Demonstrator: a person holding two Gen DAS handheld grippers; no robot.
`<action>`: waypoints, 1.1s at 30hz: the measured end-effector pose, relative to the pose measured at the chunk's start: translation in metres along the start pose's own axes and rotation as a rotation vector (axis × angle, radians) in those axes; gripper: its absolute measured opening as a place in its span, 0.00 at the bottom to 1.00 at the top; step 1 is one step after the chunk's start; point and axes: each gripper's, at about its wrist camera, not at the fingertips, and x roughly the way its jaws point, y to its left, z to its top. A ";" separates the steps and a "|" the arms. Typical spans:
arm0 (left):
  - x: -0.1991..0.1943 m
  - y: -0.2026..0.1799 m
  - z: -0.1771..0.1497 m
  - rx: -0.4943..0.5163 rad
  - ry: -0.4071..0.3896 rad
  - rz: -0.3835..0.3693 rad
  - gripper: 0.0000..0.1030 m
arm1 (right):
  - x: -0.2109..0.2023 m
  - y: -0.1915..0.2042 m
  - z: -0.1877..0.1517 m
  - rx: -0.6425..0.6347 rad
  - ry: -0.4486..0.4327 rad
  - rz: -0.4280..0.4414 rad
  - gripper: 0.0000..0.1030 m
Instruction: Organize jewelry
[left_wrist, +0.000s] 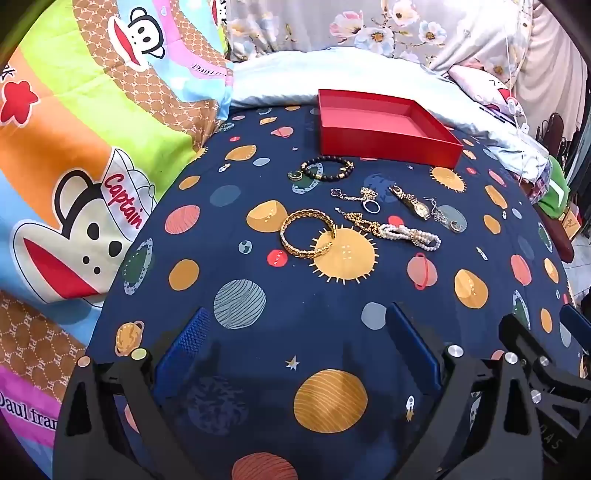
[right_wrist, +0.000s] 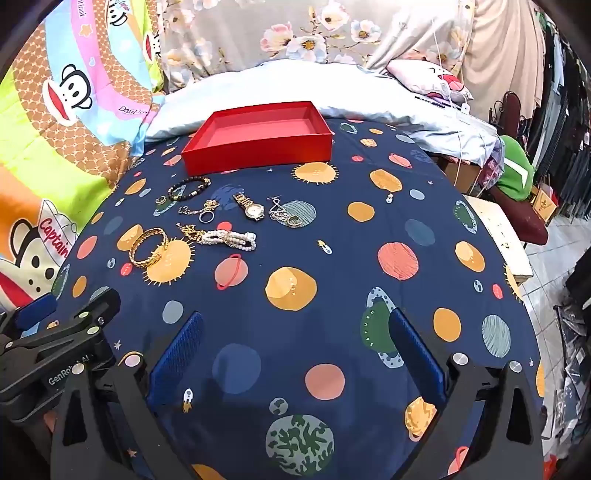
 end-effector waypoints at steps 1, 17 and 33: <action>0.000 0.000 0.000 0.000 0.001 0.001 0.91 | 0.000 -0.001 0.000 0.000 0.000 0.000 0.95; -0.006 0.004 0.006 0.005 0.006 0.015 0.91 | -0.004 0.005 0.002 0.002 -0.011 0.014 0.95; -0.001 0.003 0.006 -0.001 0.005 0.015 0.91 | -0.006 0.004 0.004 0.002 -0.016 0.012 0.95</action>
